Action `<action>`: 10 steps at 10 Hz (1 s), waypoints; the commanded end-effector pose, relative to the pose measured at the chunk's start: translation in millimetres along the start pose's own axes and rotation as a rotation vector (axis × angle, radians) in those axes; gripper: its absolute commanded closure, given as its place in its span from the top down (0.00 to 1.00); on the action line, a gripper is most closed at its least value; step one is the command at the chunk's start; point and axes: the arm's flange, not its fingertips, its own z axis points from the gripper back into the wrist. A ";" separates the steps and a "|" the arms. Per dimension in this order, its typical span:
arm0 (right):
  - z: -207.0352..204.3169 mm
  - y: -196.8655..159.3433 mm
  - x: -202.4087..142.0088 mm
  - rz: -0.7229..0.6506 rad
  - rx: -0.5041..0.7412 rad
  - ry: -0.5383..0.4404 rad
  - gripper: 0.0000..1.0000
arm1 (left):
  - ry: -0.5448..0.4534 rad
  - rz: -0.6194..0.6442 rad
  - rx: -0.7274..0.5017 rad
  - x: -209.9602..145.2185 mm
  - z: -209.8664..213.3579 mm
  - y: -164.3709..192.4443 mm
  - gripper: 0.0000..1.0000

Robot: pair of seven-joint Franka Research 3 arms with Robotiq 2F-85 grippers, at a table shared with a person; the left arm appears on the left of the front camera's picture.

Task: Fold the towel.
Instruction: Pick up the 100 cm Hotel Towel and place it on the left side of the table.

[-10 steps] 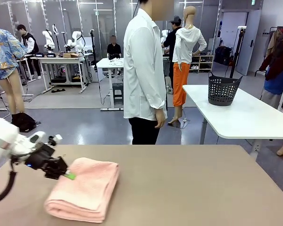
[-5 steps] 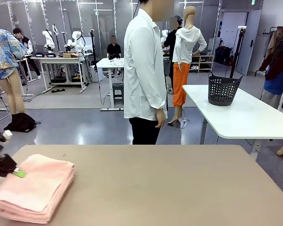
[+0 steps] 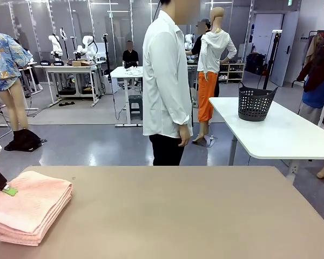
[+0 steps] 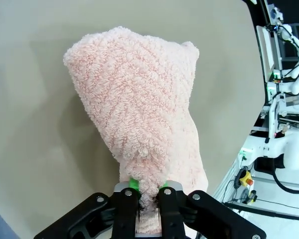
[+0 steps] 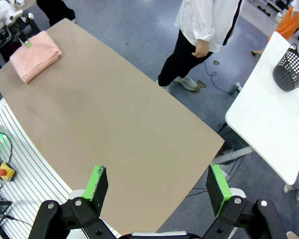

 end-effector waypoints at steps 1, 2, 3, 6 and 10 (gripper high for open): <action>0.0 0.8 0.7 -0.004 -0.004 0.001 1.00 | 0.028 0.014 0.012 5.6 2.1 0.1 0.57; 0.0 0.8 0.7 -0.004 -0.004 0.001 1.00 | 0.012 0.005 0.010 4.0 4.1 -3.1 0.57; 0.0 0.8 0.7 -0.004 -0.004 0.001 1.00 | 0.007 0.007 0.017 3.0 4.7 -5.6 0.99; 0.0 0.8 0.7 -0.004 -0.004 0.001 1.00 | -0.030 0.037 0.086 -7.3 13.1 -19.4 0.75; 0.0 0.8 0.7 -0.004 -0.004 0.001 1.00 | -0.086 0.020 0.185 -20.2 26.2 -72.4 1.00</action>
